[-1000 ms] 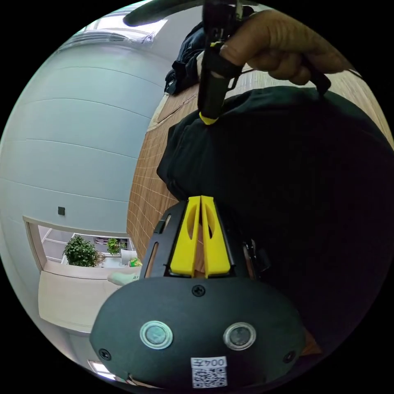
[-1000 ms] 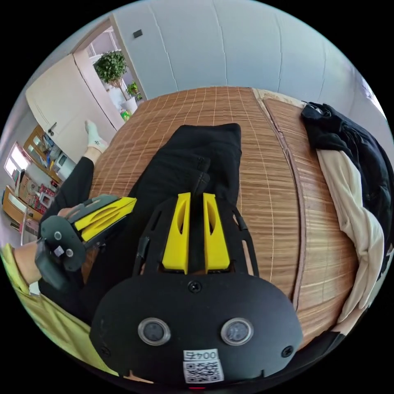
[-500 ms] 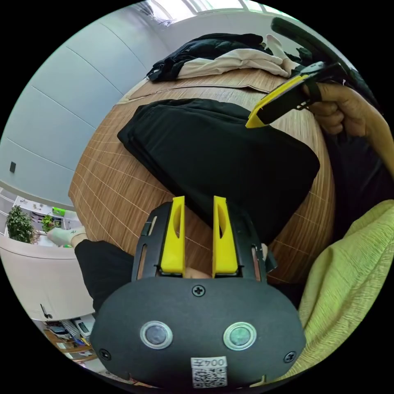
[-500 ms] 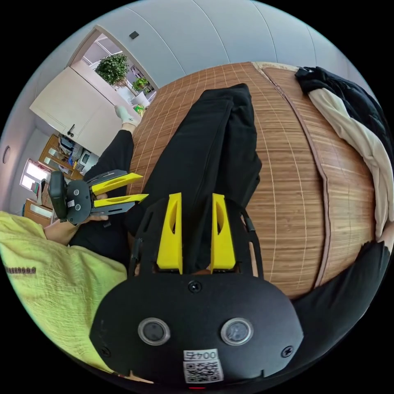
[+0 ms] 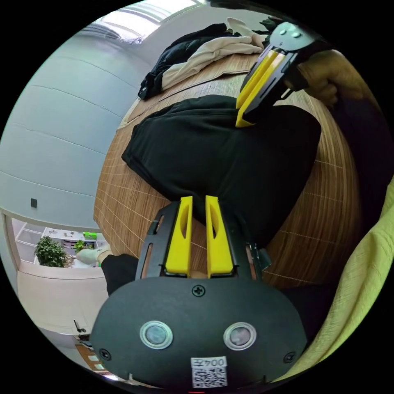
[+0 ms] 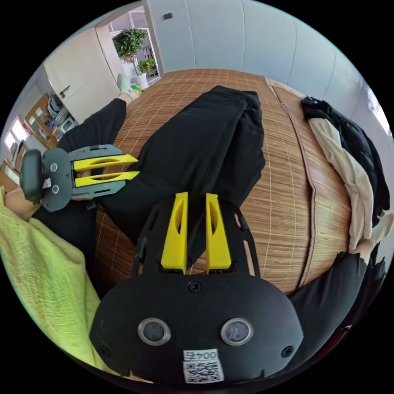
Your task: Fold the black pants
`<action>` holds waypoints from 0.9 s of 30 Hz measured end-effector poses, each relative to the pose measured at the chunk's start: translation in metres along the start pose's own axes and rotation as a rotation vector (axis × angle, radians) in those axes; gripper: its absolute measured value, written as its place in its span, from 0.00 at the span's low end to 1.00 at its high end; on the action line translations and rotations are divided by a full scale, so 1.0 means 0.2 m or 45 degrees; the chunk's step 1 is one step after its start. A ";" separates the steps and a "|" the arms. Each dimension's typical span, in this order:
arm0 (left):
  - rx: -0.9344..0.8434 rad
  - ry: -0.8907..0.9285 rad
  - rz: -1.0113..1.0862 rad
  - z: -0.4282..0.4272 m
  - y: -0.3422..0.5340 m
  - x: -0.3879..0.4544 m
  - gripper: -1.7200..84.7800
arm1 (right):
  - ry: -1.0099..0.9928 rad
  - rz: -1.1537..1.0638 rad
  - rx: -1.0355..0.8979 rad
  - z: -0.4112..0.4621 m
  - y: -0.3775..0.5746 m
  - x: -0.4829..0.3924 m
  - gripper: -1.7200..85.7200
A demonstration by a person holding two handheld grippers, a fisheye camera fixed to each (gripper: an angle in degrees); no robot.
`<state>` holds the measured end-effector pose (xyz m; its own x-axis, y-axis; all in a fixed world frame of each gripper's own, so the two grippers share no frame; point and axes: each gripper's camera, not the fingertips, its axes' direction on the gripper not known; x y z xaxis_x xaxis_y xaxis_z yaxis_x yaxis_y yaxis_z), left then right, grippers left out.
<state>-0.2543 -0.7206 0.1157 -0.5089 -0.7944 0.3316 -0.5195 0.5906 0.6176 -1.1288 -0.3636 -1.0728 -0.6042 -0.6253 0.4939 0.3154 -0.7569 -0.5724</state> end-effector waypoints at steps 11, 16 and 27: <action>0.014 -0.030 0.024 -0.02 0.07 0.12 0.06 | 0.125 -0.057 0.017 -0.15 0.10 -0.17 0.10; -0.094 -0.026 -0.029 -0.02 0.04 0.16 0.06 | 0.129 -0.063 0.027 -0.22 0.15 -0.21 0.10; -0.028 -0.028 -0.033 -0.08 0.14 0.21 0.04 | 0.130 -0.028 0.017 -0.38 0.20 -0.28 0.10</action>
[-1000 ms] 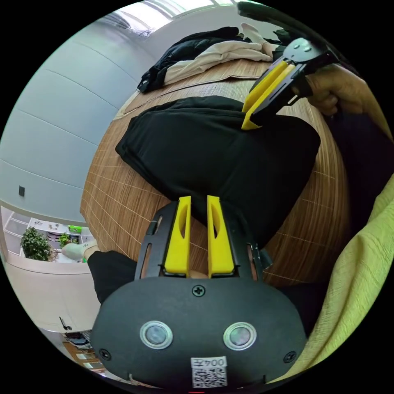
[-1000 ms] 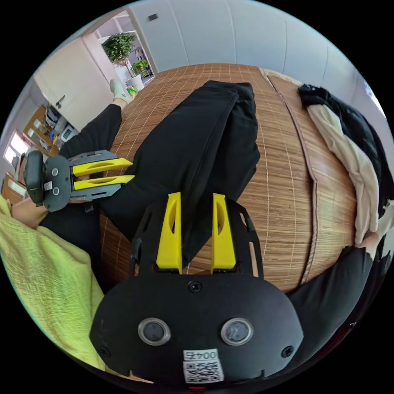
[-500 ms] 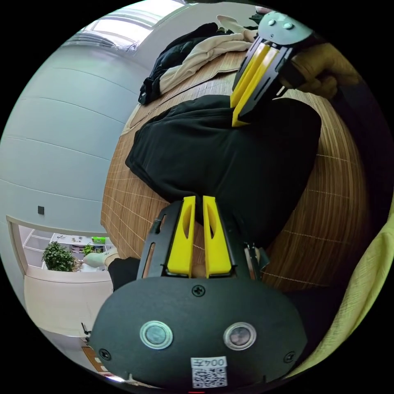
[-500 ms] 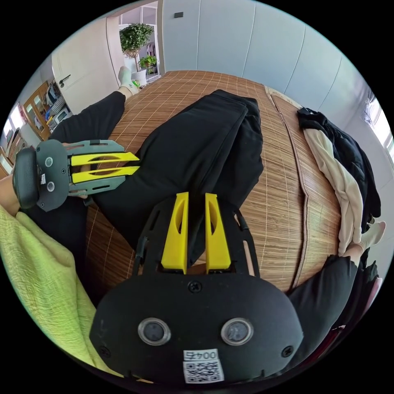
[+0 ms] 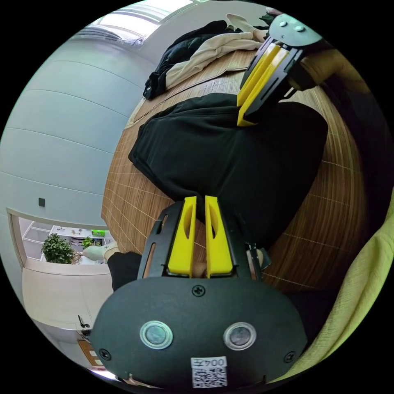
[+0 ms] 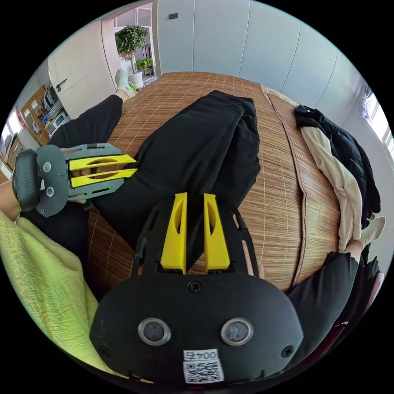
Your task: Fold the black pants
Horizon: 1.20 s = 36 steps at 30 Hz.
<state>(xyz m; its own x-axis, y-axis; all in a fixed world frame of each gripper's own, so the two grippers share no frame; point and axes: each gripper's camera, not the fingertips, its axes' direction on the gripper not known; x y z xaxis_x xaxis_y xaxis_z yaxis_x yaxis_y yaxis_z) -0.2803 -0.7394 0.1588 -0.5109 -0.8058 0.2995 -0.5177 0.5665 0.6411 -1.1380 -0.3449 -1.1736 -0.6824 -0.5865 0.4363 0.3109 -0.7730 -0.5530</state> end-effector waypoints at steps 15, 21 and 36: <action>0.024 0.161 -0.067 -0.06 0.06 -0.02 0.06 | -0.063 0.002 -0.023 -0.21 0.01 -0.09 0.14; 0.027 -0.035 0.086 -0.12 0.03 0.14 0.09 | -0.074 0.005 -0.018 -0.36 -0.03 -0.14 0.16; 0.035 0.064 0.458 -0.47 0.10 0.38 0.31 | 0.266 -0.711 -0.055 -0.78 0.08 -1.01 0.22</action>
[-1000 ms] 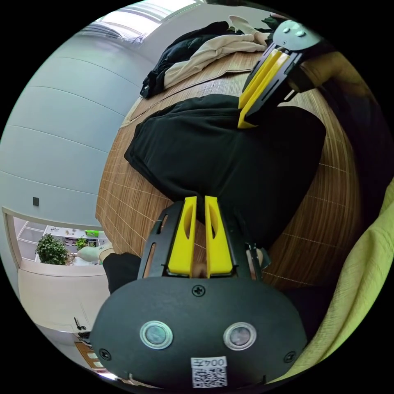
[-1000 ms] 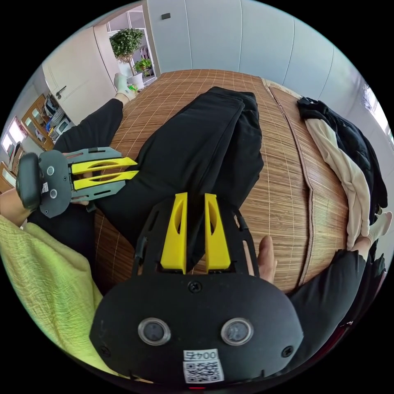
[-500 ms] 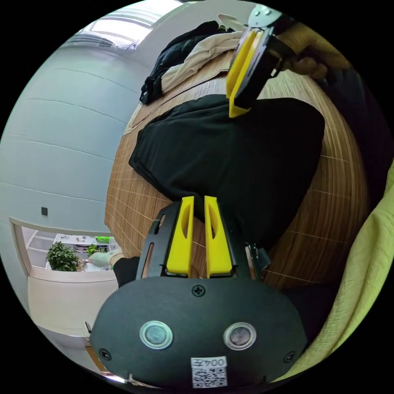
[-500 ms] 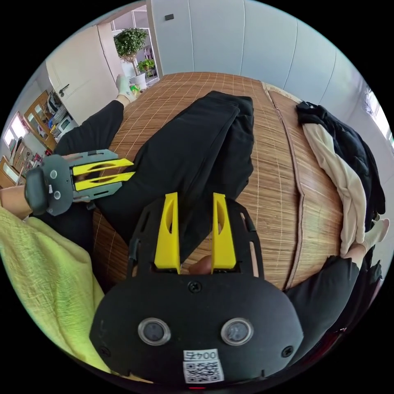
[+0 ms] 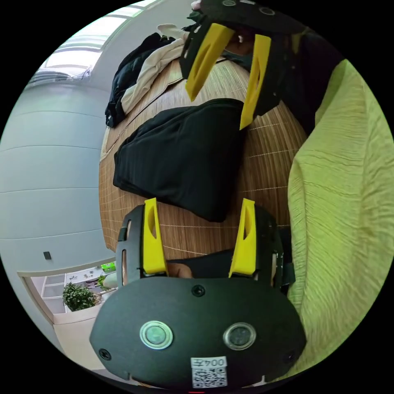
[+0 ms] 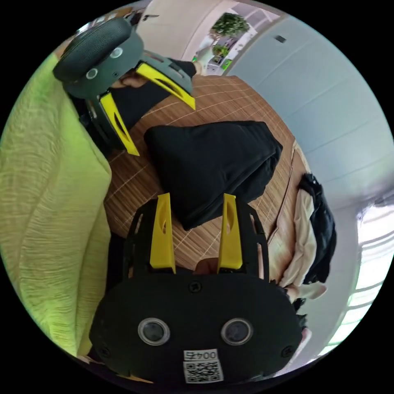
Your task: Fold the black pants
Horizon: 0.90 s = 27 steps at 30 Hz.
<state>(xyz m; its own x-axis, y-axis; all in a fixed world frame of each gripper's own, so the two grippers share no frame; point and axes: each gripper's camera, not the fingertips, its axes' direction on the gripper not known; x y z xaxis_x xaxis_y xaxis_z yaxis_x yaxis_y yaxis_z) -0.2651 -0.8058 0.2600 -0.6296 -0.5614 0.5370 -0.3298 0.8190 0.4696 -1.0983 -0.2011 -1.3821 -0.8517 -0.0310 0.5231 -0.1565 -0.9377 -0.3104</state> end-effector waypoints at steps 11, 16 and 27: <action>0.057 -0.018 0.228 0.04 -0.15 0.05 0.31 | 0.390 -0.612 -0.176 0.02 -0.34 -0.32 0.27; 0.013 -0.057 0.196 0.01 -0.17 -0.08 0.30 | 0.470 -0.636 -0.201 0.04 -0.44 -0.30 0.26; 0.075 -0.095 0.346 -0.14 -0.24 -0.24 0.18 | 0.396 -0.636 -0.137 0.03 -0.57 -0.11 0.15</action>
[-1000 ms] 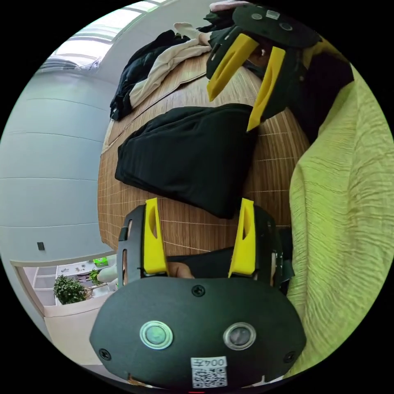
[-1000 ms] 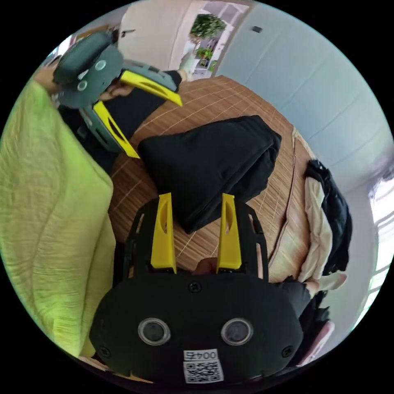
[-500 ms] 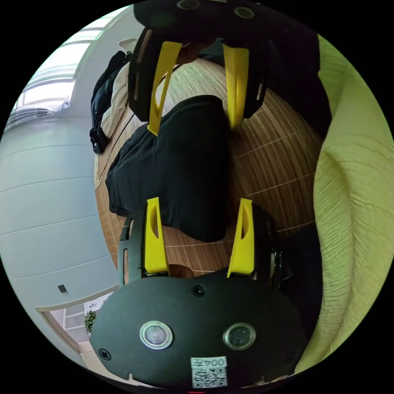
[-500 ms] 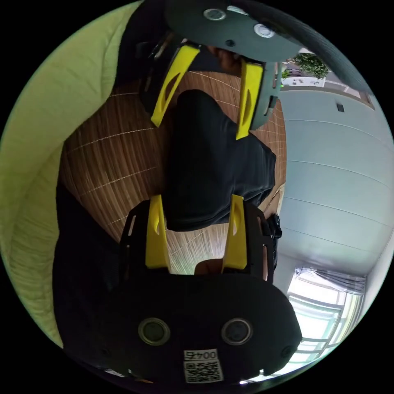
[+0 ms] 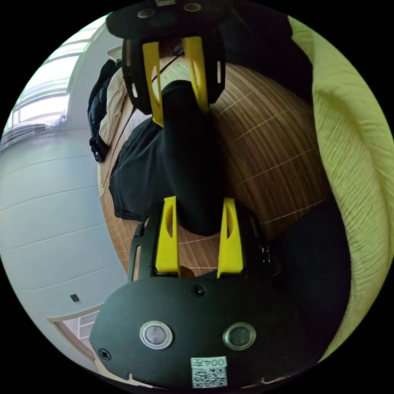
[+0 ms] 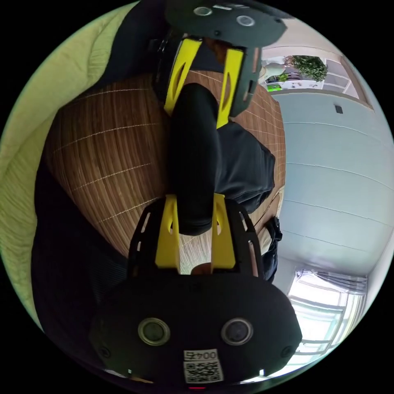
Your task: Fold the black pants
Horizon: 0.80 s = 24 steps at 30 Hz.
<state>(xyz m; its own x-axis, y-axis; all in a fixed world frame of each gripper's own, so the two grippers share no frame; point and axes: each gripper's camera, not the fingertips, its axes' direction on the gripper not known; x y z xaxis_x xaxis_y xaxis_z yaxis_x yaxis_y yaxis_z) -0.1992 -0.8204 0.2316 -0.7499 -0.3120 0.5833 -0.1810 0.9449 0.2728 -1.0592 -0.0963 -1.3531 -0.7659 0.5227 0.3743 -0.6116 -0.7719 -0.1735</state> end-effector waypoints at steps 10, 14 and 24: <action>0.087 0.237 -0.071 -0.30 0.11 -0.63 0.12 | -0.169 0.103 0.073 0.02 0.11 0.52 0.12; 0.195 0.444 -0.009 -0.56 0.20 -0.85 0.12 | -0.428 0.113 0.140 -0.06 0.21 0.76 0.12; 0.317 0.852 0.016 -0.87 0.32 -1.55 0.12 | -0.815 -0.104 0.249 -0.13 0.40 1.27 0.12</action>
<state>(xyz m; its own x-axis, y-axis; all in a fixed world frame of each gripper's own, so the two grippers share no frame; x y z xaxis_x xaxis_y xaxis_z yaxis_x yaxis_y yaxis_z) 0.1330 -0.6811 0.2015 -0.2160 -0.2194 0.9514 -0.3749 0.9184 0.1267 -1.3072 -0.0154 -1.2954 -0.4132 0.3112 0.8558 -0.5692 -0.8219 0.0241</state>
